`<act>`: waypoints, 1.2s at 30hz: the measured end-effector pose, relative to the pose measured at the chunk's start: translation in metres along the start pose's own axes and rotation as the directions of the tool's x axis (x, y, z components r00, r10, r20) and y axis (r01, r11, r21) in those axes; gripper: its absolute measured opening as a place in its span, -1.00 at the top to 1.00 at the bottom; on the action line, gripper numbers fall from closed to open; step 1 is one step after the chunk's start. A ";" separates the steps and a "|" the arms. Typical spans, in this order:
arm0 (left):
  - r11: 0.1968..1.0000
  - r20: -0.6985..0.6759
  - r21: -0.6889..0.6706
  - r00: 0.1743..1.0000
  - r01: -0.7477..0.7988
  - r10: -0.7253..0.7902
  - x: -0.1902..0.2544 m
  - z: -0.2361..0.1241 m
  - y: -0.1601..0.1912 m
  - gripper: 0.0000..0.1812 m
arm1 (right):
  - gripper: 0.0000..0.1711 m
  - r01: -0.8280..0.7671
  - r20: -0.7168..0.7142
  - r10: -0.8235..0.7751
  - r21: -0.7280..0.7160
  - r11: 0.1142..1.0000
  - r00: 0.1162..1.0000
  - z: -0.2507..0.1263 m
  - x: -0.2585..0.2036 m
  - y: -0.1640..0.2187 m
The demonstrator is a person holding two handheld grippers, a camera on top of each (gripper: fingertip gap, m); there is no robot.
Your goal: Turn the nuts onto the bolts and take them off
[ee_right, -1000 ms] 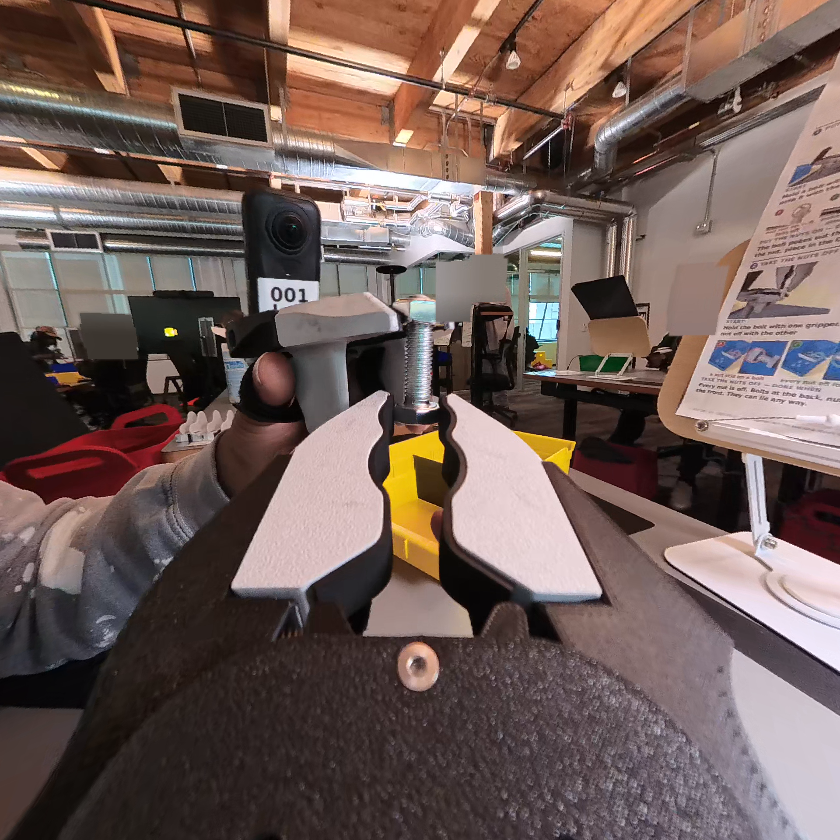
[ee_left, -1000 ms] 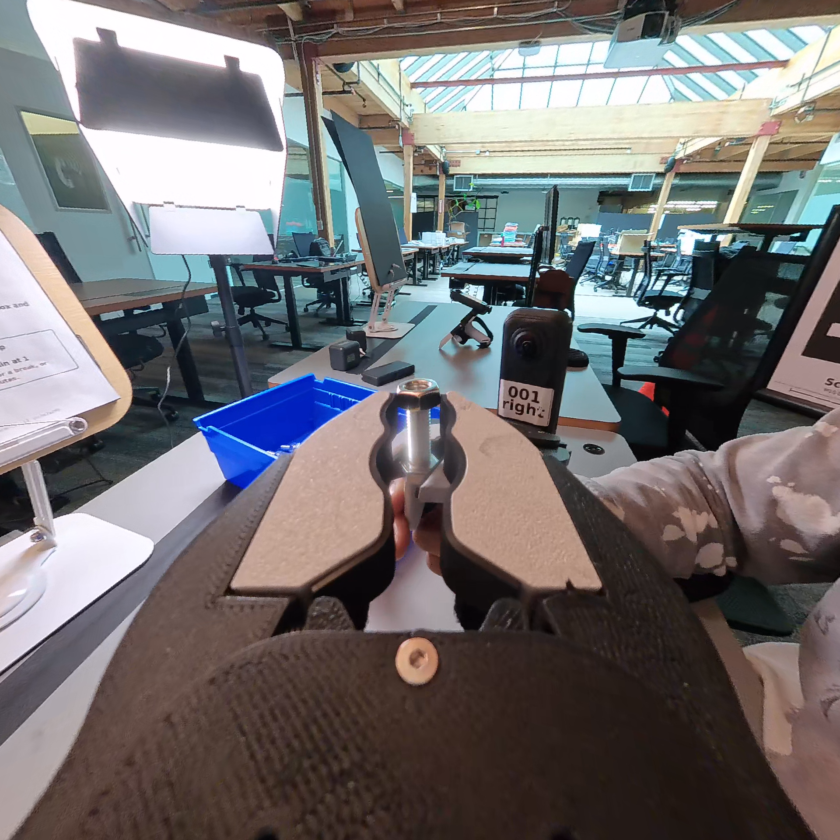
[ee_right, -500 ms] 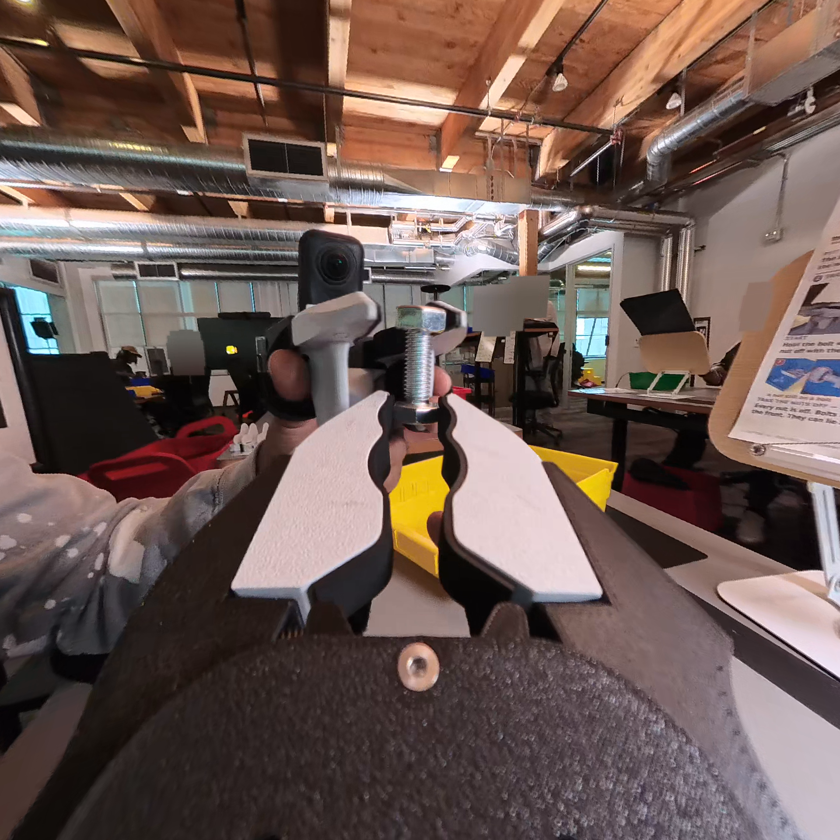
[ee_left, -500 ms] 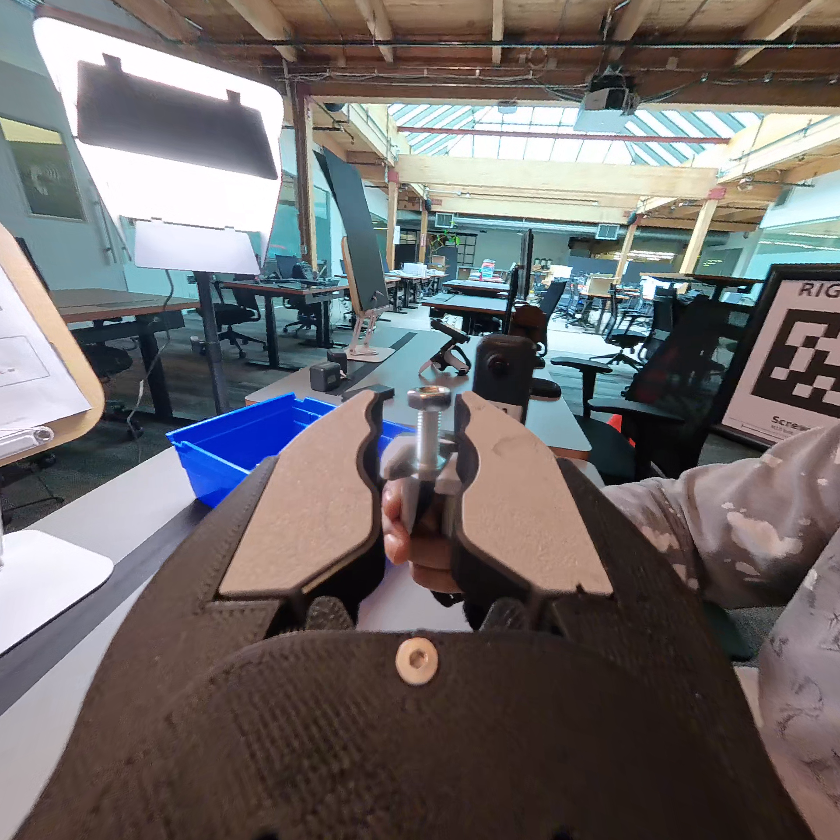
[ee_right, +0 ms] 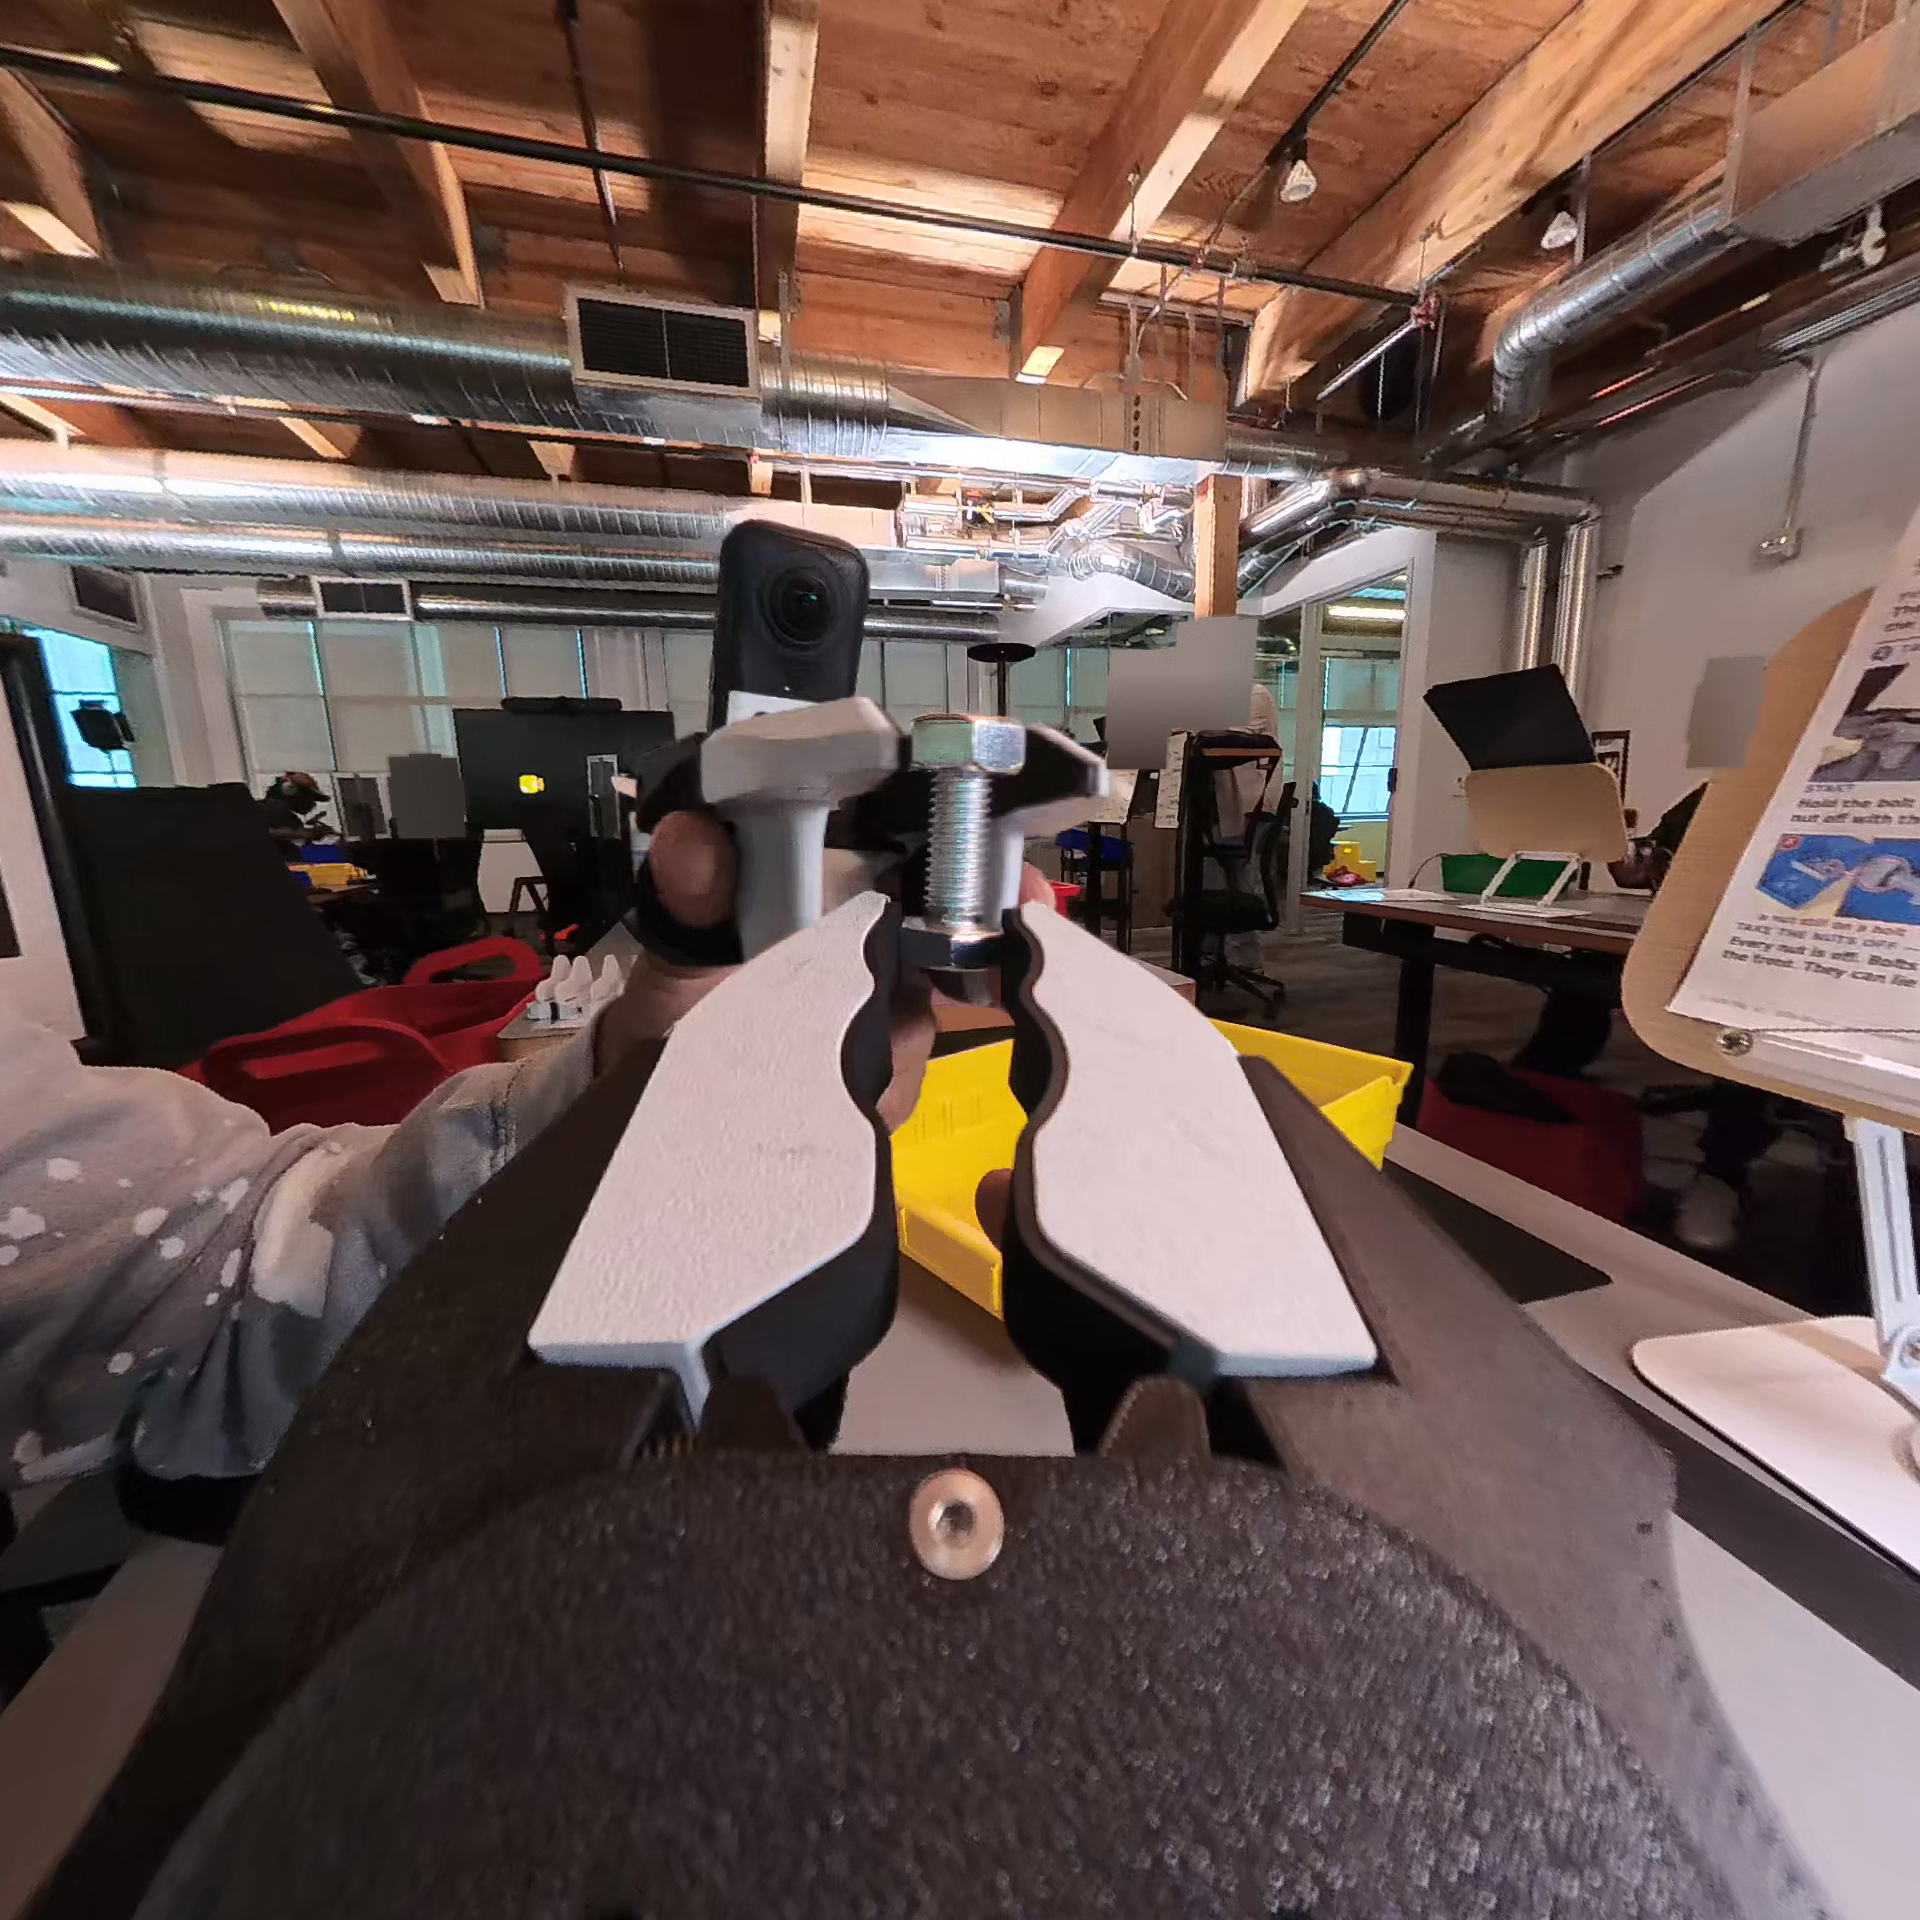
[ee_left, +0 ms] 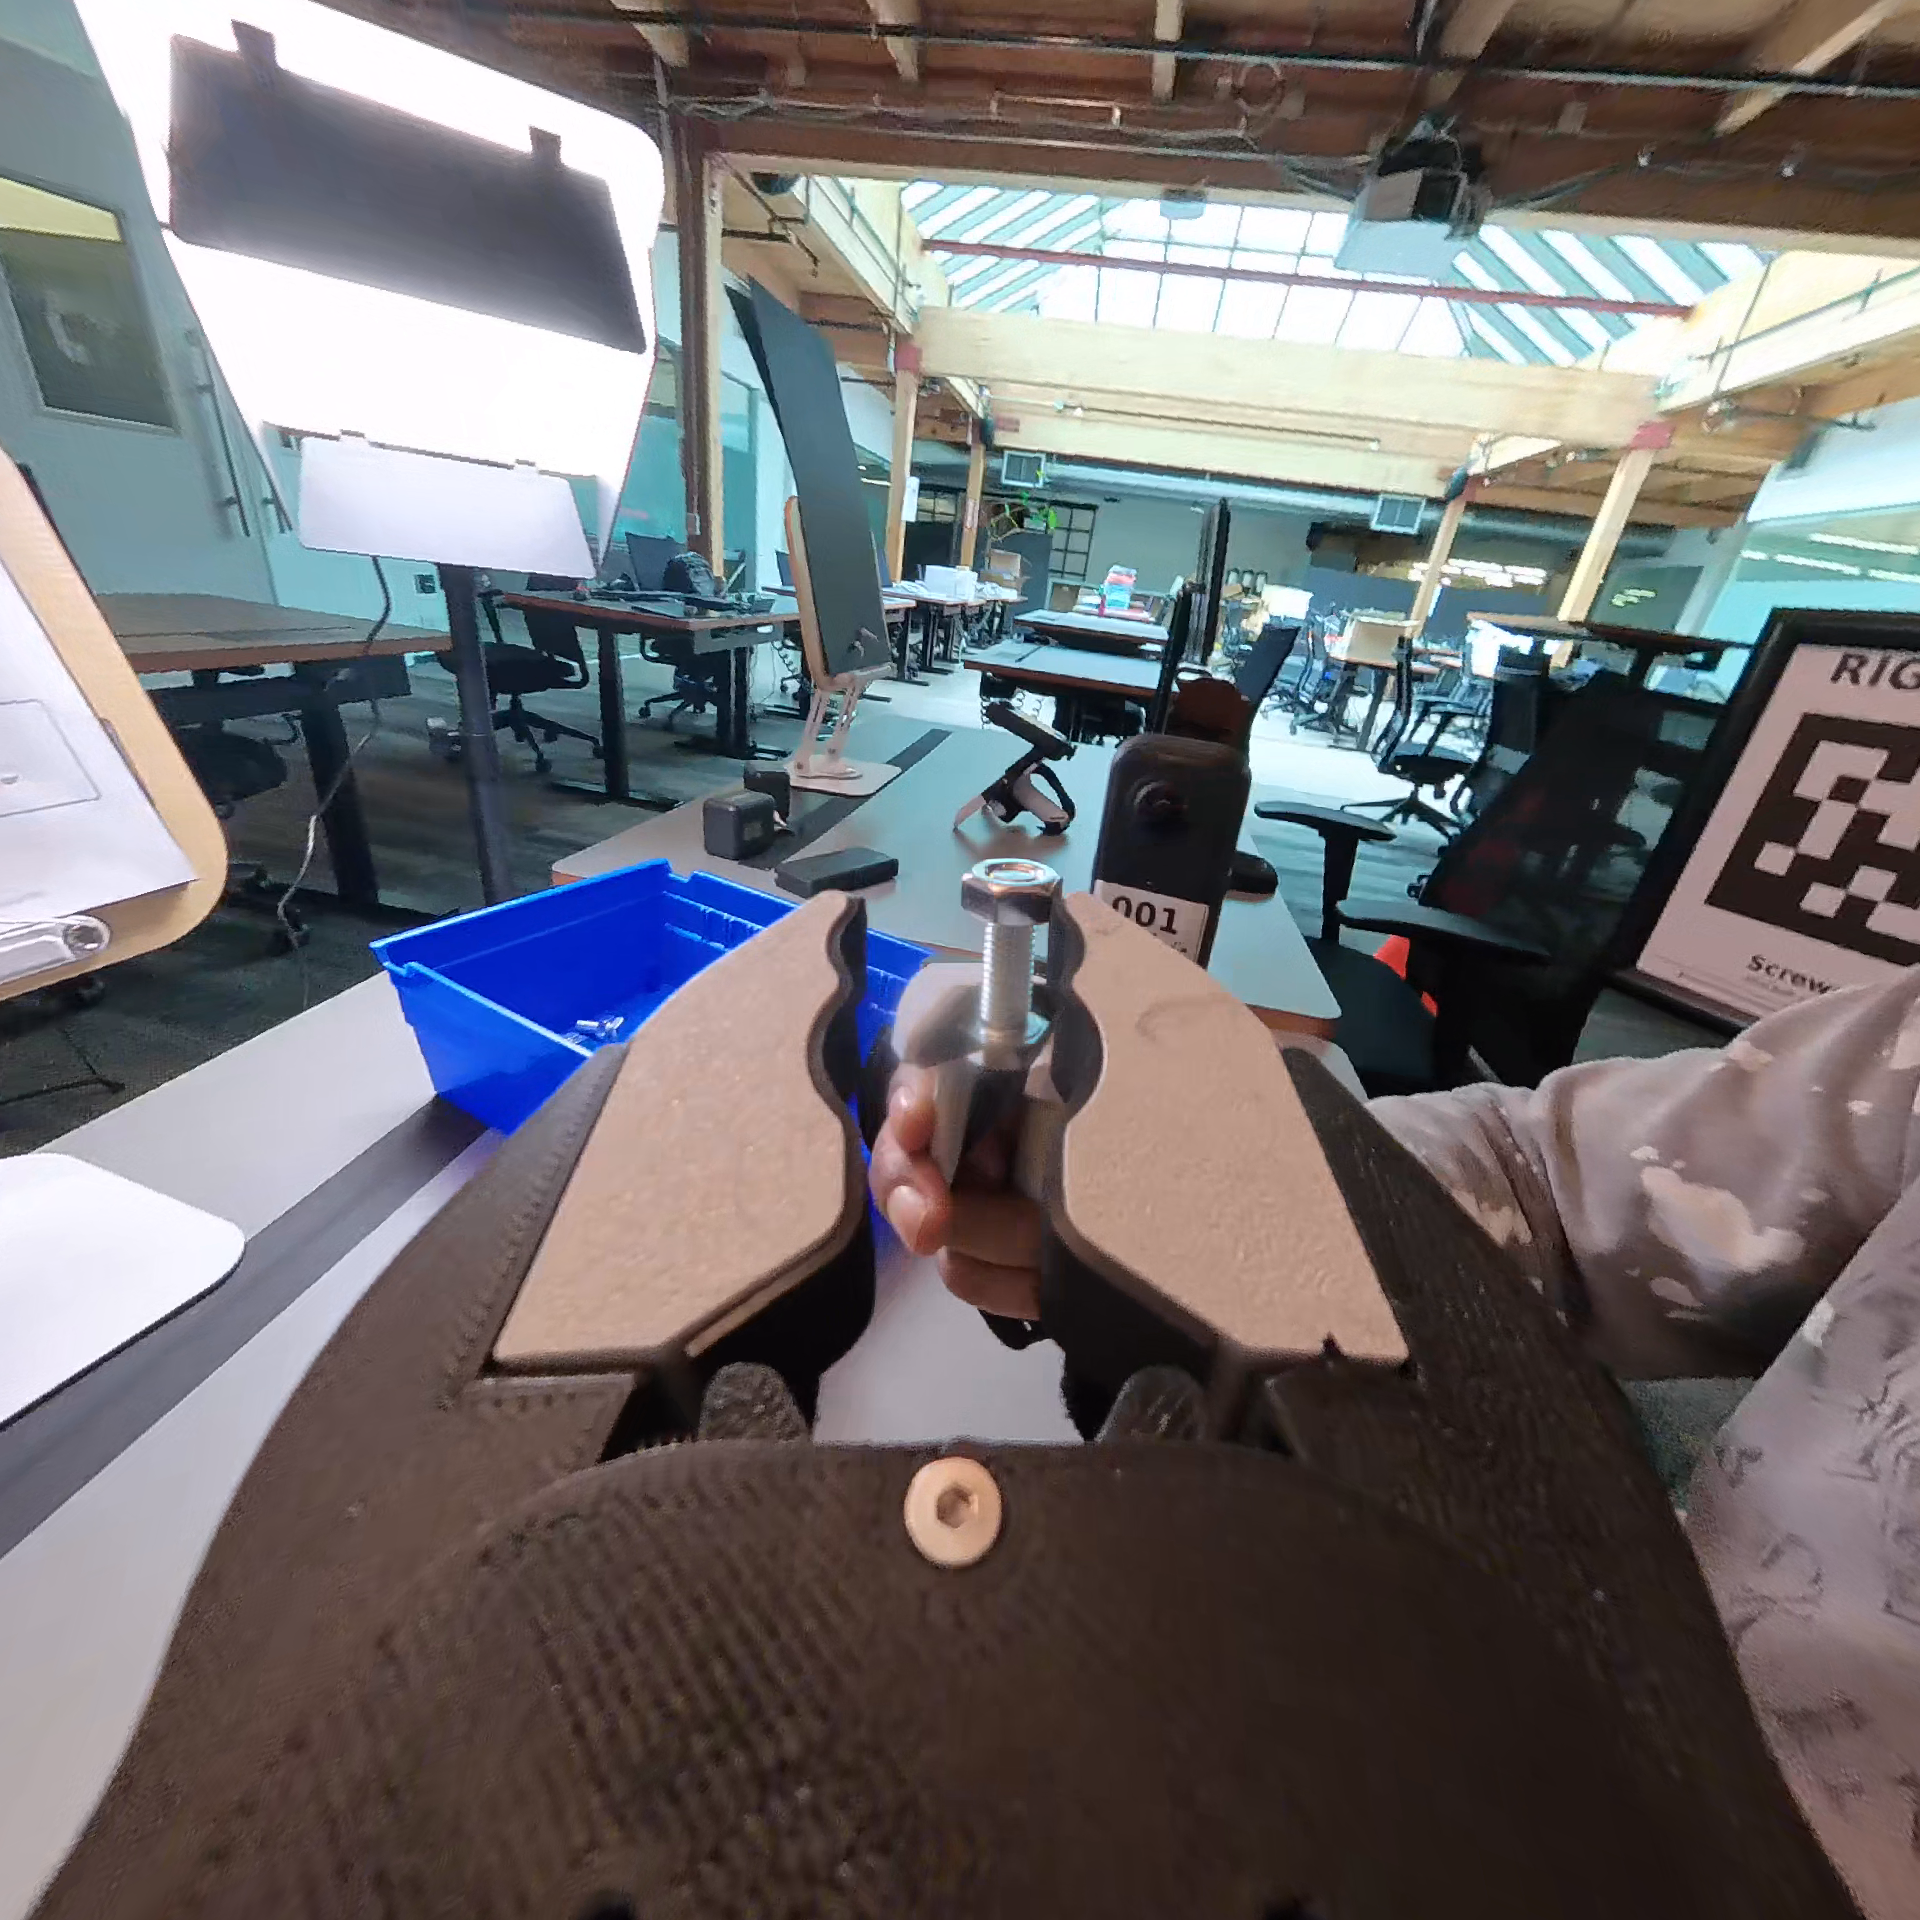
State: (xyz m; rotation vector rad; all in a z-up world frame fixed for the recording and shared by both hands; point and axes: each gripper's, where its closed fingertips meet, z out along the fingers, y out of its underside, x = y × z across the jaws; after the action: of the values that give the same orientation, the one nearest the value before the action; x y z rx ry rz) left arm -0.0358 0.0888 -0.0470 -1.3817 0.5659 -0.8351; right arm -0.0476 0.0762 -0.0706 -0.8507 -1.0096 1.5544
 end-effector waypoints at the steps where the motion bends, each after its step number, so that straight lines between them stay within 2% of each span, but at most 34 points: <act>1: 1.000 0.048 0.001 0.998 0.026 -0.027 -0.009 -0.003 -0.001 0.81 | 0.78 -0.007 0.001 0.007 0.007 1.000 1.000 -0.001 0.001 -0.001; 2: 1.000 0.134 0.001 0.991 0.024 -0.024 -0.025 -0.008 -0.001 0.90 | 0.79 -0.012 0.039 0.011 0.030 0.999 0.999 -0.002 -0.003 -0.005; 3: 1.000 0.168 0.002 0.986 0.013 -0.013 -0.033 -0.013 -0.001 0.90 | 0.79 -0.012 0.049 0.011 0.031 0.999 0.999 -0.003 -0.005 -0.006; 11: 1.000 -0.034 0.021 0.999 0.005 -0.004 0.008 -0.002 -0.006 0.60 | 0.78 -0.004 -0.002 0.004 -0.003 1.000 1.000 -0.001 0.002 0.000; 14: 0.999 0.013 -0.030 0.999 -0.034 0.034 0.002 0.001 0.002 0.60 | 0.79 0.002 0.007 -0.002 -0.005 1.000 1.000 0.001 -0.002 0.000; 16: 1.000 0.023 -0.030 1.000 0.008 -0.007 -0.003 -0.002 0.001 0.66 | 0.79 -0.008 -0.003 0.008 0.006 1.000 1.000 -0.001 0.001 -0.002; 17: 1.000 0.078 -0.024 0.997 0.018 -0.016 -0.012 -0.005 0.000 0.81 | 0.79 -0.021 0.013 0.021 0.028 0.999 1.000 -0.003 0.001 -0.005; 19: 1.000 0.160 -0.011 0.987 -0.028 0.029 -0.027 -0.012 -0.002 0.88 | 0.79 -0.016 0.026 0.015 0.037 0.999 1.000 -0.005 0.000 -0.009; 27: 1.000 -0.026 0.003 1.000 0.012 -0.012 0.007 -0.002 -0.004 0.66 | 0.79 -0.004 0.008 0.004 0.025 1.000 1.000 -0.002 -0.001 -0.006; 30: 1.000 0.012 -0.008 1.000 0.012 -0.012 0.001 -0.002 -0.002 0.86 | 0.78 -0.012 0.015 0.012 0.034 0.999 1.000 -0.002 -0.002 -0.007; 31: 1.000 0.103 -0.021 0.995 0.019 -0.017 -0.015 -0.005 0.000 0.92 | 0.79 -0.026 0.047 0.023 0.063 0.998 0.999 -0.004 -0.005 -0.011; 33: 0.999 0.155 -0.030 0.988 0.010 -0.005 -0.030 -0.012 0.002 0.91 | 0.79 -0.020 0.062 0.015 0.070 0.997 0.998 -0.005 -0.008 -0.015; 36: 0.999 0.090 0.004 0.995 0.038 -0.038 -0.021 -0.012 -0.004 0.81 | 0.79 -0.013 0.058 0.009 0.067 0.998 0.998 -0.004 -0.009 -0.016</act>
State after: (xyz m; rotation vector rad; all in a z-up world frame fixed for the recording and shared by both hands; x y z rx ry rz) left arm -0.0586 0.0978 -0.0469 -1.4240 0.4701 -0.7991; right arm -0.0358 0.0699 -0.0572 -0.7701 -0.9896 1.6213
